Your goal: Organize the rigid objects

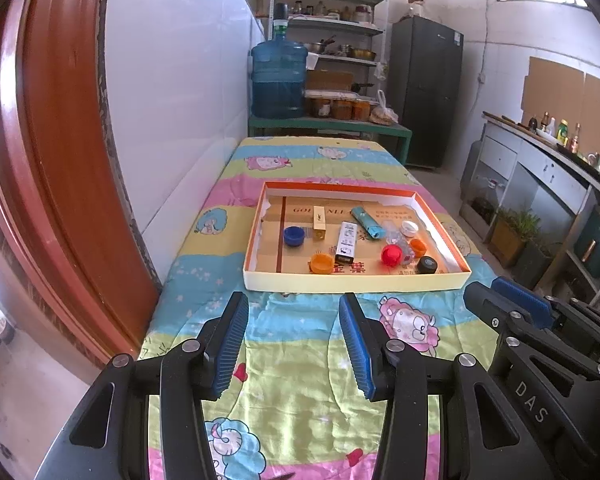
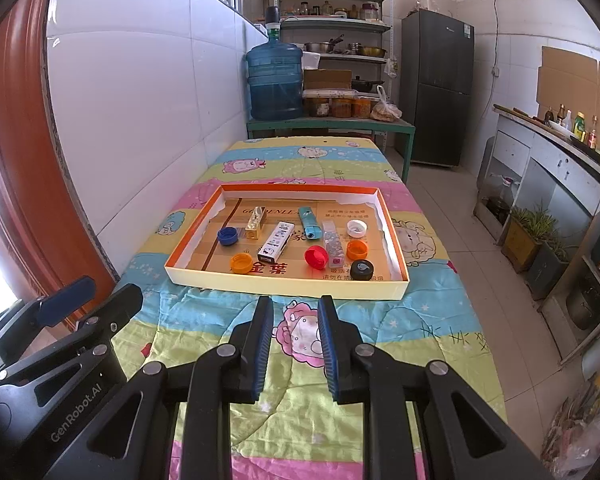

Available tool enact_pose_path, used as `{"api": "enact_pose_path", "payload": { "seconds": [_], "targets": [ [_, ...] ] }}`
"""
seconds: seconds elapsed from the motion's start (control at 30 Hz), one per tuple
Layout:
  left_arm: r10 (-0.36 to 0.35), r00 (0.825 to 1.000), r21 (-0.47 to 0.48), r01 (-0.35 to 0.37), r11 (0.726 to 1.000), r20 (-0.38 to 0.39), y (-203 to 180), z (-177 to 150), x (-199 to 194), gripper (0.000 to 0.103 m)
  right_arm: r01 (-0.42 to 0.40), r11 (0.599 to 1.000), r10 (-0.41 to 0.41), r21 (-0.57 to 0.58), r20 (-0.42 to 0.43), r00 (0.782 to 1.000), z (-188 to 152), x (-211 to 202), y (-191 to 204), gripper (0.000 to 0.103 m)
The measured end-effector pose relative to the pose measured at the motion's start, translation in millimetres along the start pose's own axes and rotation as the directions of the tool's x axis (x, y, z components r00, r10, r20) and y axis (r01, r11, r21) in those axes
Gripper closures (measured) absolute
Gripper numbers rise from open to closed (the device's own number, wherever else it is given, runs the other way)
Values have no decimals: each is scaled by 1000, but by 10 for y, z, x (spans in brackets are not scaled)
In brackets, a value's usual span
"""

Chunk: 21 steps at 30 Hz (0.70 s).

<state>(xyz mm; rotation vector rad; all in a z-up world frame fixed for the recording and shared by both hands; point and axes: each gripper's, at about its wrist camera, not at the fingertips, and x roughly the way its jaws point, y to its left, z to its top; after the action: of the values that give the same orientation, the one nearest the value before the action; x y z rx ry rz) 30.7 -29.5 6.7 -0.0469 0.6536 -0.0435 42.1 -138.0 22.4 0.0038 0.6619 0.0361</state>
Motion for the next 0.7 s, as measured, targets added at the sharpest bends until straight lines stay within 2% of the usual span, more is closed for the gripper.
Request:
{"api": "enact_pose_path", "payload": {
  "seconds": [0.7],
  "targets": [
    [1,1000,2,-1,1000,1,-2,2,4,54,2,1000,-2,-1,0,1000,-2,-6,3,80]
  ]
}}
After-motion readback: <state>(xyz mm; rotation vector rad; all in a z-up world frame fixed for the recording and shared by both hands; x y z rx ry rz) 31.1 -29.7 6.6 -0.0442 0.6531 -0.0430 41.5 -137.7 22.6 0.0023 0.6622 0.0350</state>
